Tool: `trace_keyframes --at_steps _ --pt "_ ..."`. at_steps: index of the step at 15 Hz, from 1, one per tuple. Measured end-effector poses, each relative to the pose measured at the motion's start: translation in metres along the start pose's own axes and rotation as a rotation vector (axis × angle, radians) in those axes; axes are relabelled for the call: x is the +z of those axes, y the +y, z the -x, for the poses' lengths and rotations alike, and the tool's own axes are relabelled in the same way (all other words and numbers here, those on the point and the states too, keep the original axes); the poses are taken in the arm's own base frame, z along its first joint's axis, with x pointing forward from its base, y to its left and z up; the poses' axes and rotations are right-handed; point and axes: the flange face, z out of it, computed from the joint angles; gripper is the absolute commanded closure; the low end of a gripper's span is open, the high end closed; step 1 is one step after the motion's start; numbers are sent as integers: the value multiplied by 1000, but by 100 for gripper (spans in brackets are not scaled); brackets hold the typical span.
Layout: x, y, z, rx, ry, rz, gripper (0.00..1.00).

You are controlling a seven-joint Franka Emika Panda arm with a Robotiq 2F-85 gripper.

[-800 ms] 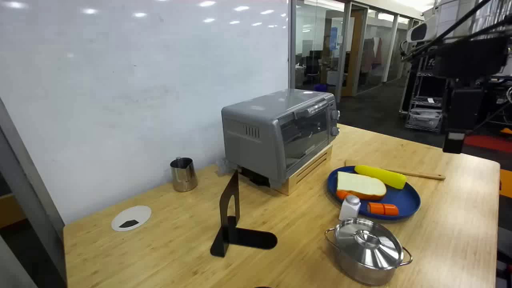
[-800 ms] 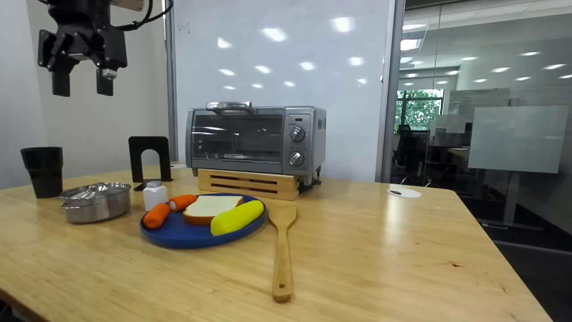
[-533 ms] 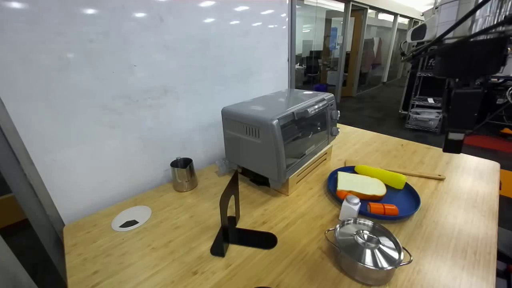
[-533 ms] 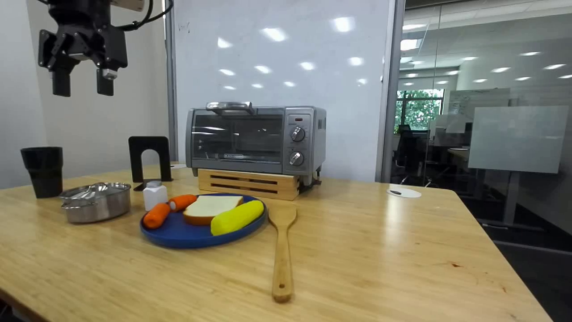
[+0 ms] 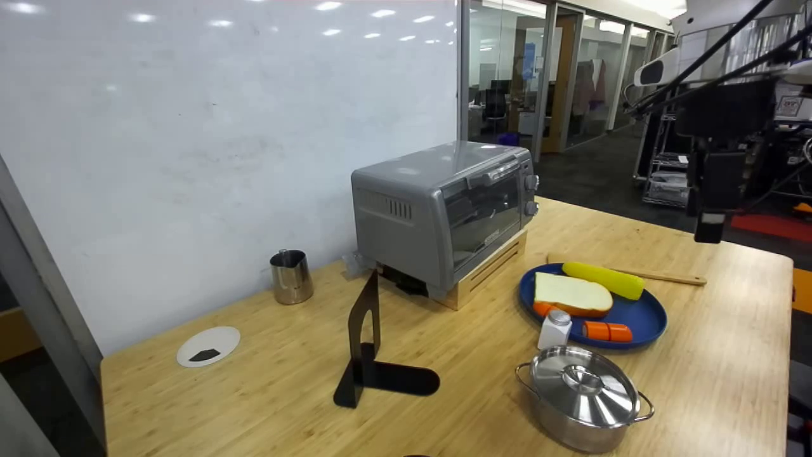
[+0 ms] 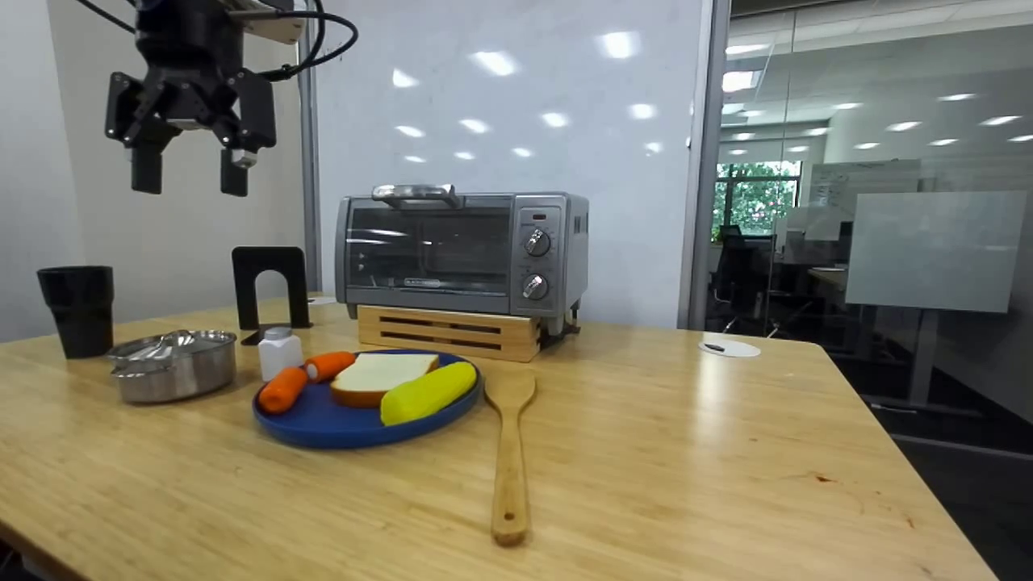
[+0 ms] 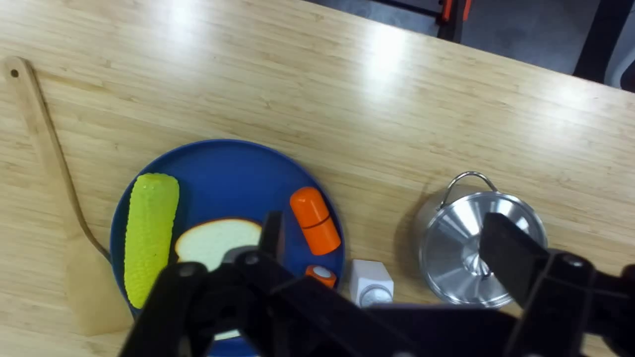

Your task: Put the yellow object on top of the toaster oven

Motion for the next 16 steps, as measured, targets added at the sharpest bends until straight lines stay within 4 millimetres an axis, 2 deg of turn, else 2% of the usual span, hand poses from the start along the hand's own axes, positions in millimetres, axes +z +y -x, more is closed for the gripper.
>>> trace_keyframes --at_steps 5,7,12,16 --pt "23 45 -17 -4 69 26 0" --pt "34 57 -25 6 100 35 0" --pt "65 60 -45 -1 106 43 0" --pt "94 58 -52 -54 50 -5 0"
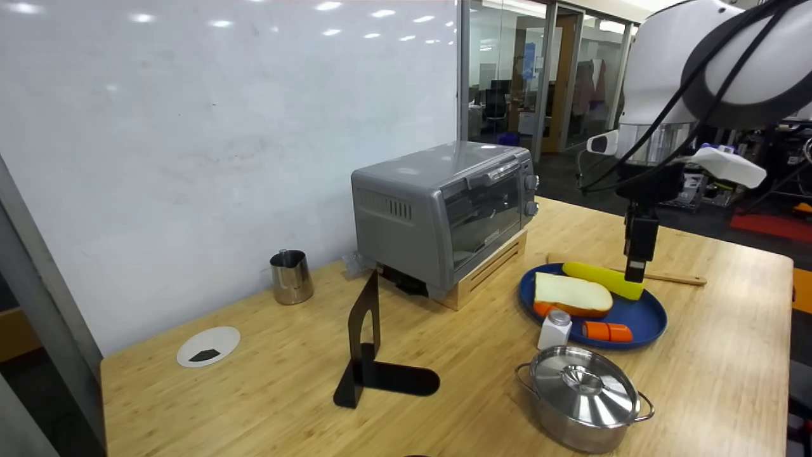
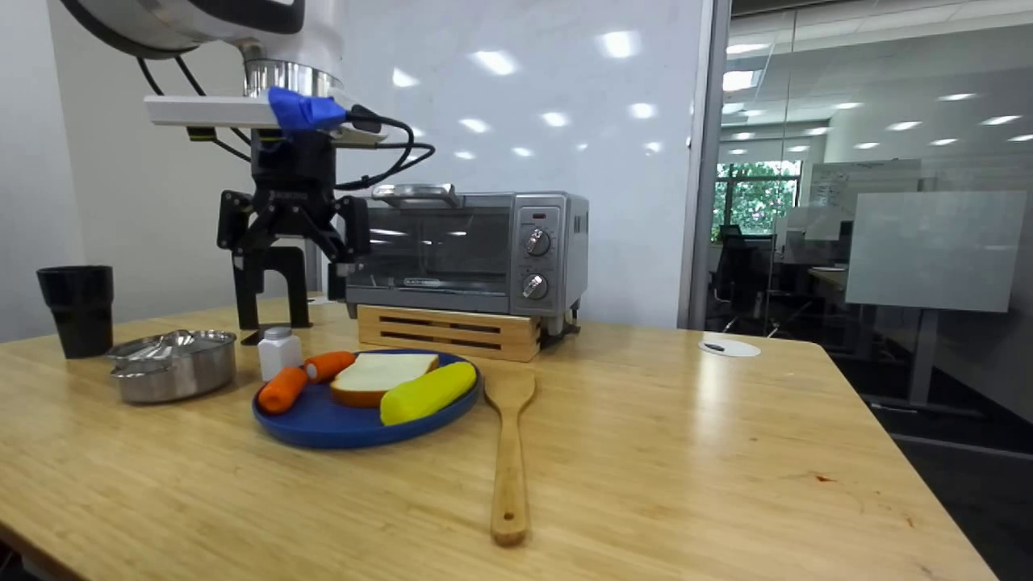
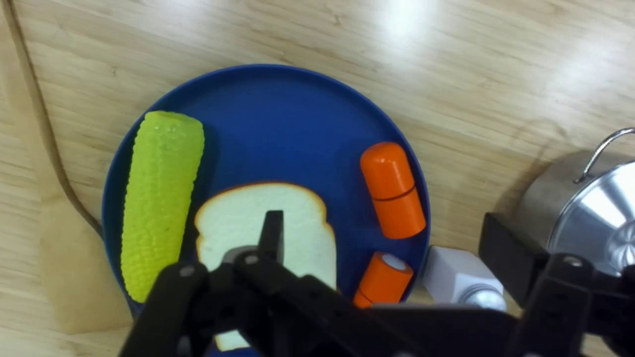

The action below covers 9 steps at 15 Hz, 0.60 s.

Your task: Put the yellow object on top of the toaster oven

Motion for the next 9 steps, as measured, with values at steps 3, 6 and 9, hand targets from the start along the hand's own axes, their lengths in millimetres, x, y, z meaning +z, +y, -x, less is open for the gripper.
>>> trace_keyframes --at_steps 3,6,9 --pt "14 1 -3 -37 -29 -23 0" --pt "16 2 -6 -53 -35 -24 0" --pt "15 5 -6 -51 -34 -19 0"
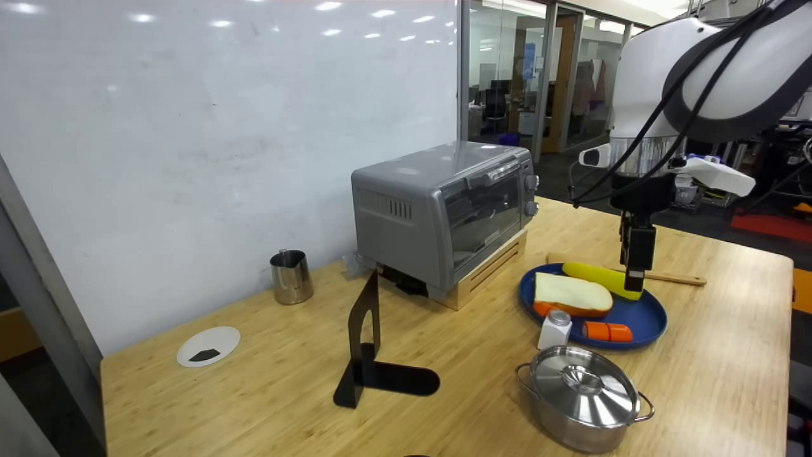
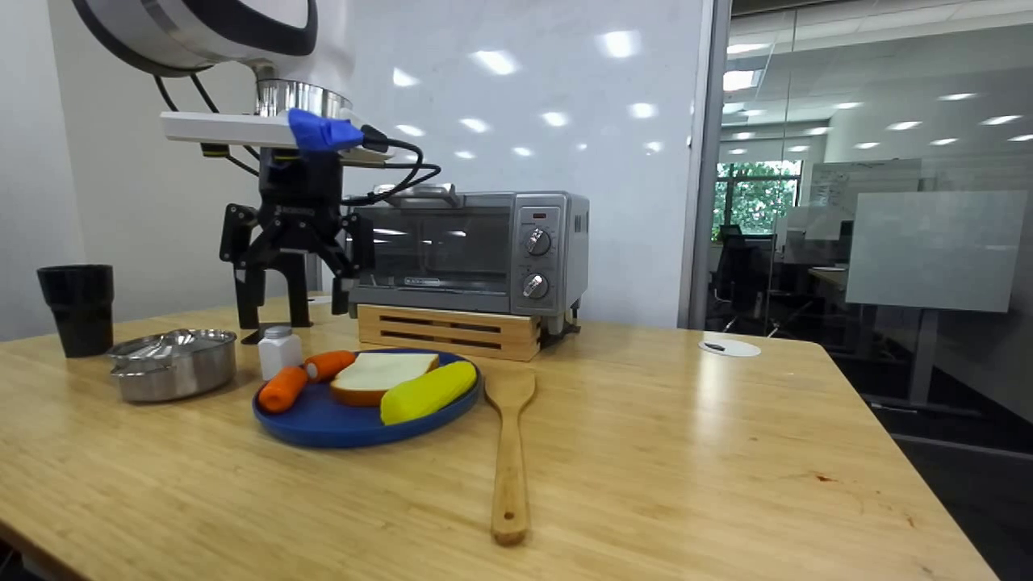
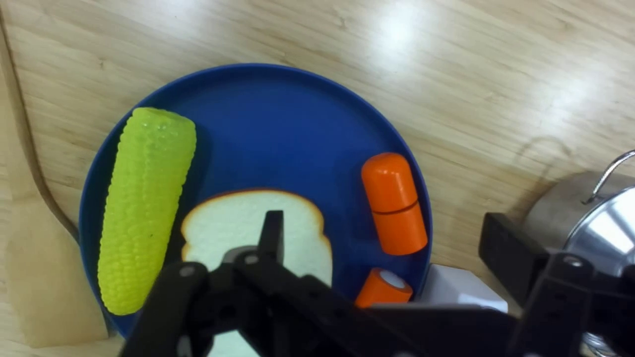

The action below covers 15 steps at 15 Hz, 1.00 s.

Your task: Put the yellow object on top of the toaster oven

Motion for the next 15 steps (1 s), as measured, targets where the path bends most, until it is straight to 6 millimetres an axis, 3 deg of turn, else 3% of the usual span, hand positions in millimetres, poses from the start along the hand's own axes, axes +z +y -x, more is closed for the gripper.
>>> trace_keyframes --at_steps 4,11,15 --pt "6 15 5 38 -18 33 0" --pt "28 66 22 185 -44 109 0" --pt "38 79 19 233 -38 178 0"
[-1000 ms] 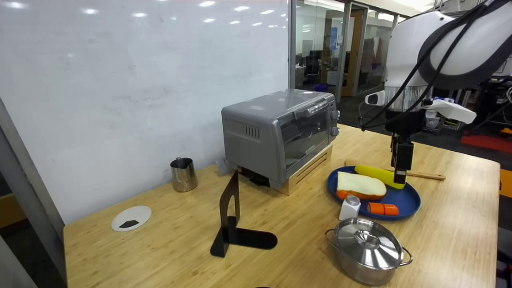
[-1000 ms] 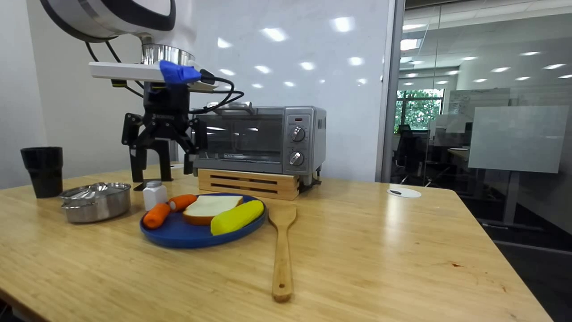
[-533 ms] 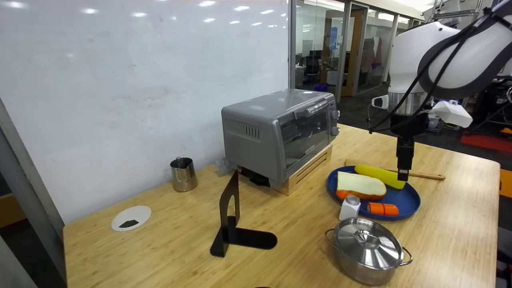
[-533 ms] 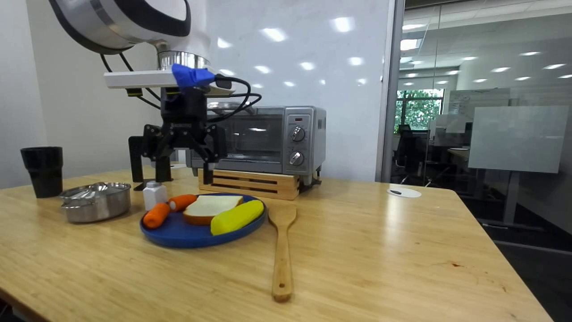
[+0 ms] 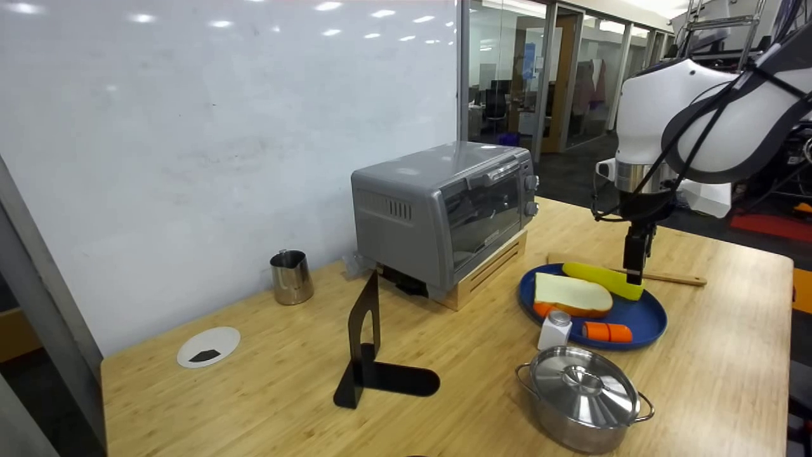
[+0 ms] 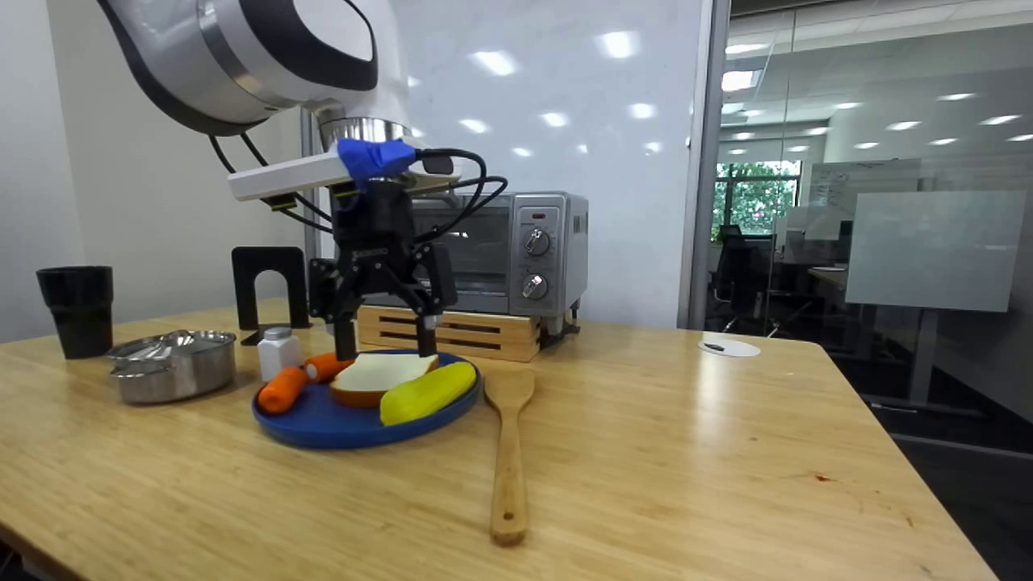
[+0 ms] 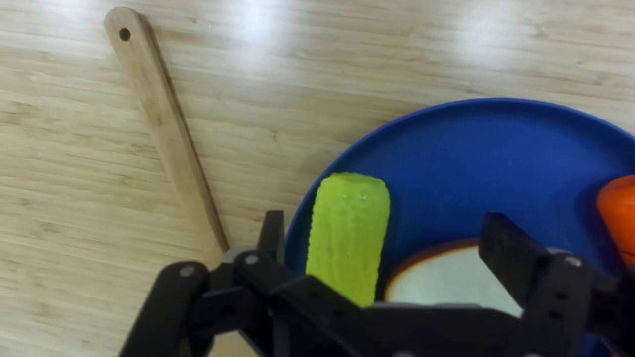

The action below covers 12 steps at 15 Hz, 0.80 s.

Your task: Put the yellow object on top of the toaster oven

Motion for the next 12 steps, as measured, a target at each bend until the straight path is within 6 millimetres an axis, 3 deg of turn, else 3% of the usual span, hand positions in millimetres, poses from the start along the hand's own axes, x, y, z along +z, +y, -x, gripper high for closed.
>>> trace_keyframes --at_steps 12 --pt "16 2 -21 31 -19 78 0"
